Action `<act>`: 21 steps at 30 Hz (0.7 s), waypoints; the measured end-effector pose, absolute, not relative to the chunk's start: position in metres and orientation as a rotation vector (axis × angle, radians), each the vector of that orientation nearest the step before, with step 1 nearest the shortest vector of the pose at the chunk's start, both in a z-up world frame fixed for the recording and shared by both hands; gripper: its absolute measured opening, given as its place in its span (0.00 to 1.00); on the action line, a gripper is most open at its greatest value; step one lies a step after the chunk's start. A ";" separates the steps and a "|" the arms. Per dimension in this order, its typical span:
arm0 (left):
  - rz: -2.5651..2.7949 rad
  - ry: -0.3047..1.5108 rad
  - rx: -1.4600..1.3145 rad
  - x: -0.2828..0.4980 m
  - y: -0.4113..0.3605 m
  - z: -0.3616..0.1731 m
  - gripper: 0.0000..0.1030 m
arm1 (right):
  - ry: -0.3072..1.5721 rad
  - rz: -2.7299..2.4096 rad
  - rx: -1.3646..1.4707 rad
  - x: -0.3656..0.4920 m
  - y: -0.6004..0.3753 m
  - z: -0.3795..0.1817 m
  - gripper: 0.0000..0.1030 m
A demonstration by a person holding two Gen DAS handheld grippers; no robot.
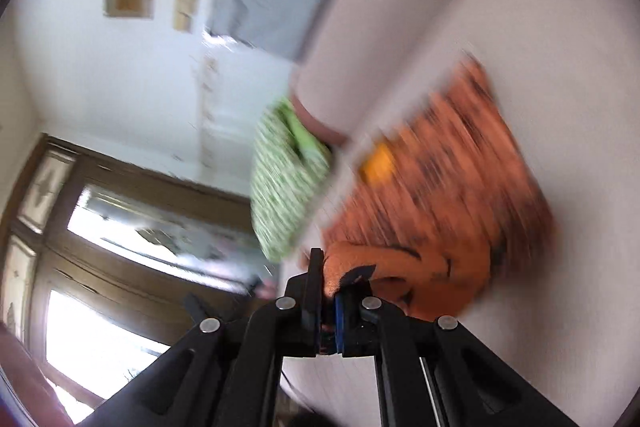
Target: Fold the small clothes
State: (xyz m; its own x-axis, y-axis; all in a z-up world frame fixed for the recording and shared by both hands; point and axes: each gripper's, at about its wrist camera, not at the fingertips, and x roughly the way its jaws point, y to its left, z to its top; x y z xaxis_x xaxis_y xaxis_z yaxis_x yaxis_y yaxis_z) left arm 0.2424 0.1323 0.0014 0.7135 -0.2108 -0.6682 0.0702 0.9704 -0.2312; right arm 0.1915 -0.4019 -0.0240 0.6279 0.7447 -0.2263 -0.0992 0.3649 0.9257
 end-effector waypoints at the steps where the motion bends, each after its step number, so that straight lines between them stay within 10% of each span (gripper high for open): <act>1: -0.144 0.787 -0.191 0.254 0.132 -0.008 0.12 | 0.697 0.632 1.074 0.230 -0.405 -0.026 0.08; 3: -0.141 0.861 -0.208 0.267 0.134 -0.029 0.29 | 0.746 0.522 1.109 0.286 -0.410 -0.051 0.24; 5: -0.147 0.903 -0.192 0.268 0.137 -0.044 0.51 | 0.846 0.297 1.075 0.305 -0.415 -0.081 0.64; 21: -0.290 1.043 -0.001 0.319 0.096 -0.102 0.41 | 0.900 0.245 0.403 0.281 -0.396 -0.088 0.67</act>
State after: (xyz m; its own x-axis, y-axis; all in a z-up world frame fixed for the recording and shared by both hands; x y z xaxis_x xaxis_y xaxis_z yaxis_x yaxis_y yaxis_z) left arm 0.3193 0.0957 -0.1023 0.4695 -0.2368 -0.8506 0.2359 0.9620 -0.1375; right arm 0.2807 -0.3957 -0.0881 0.6012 0.3712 -0.7077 -0.0386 0.8980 0.4382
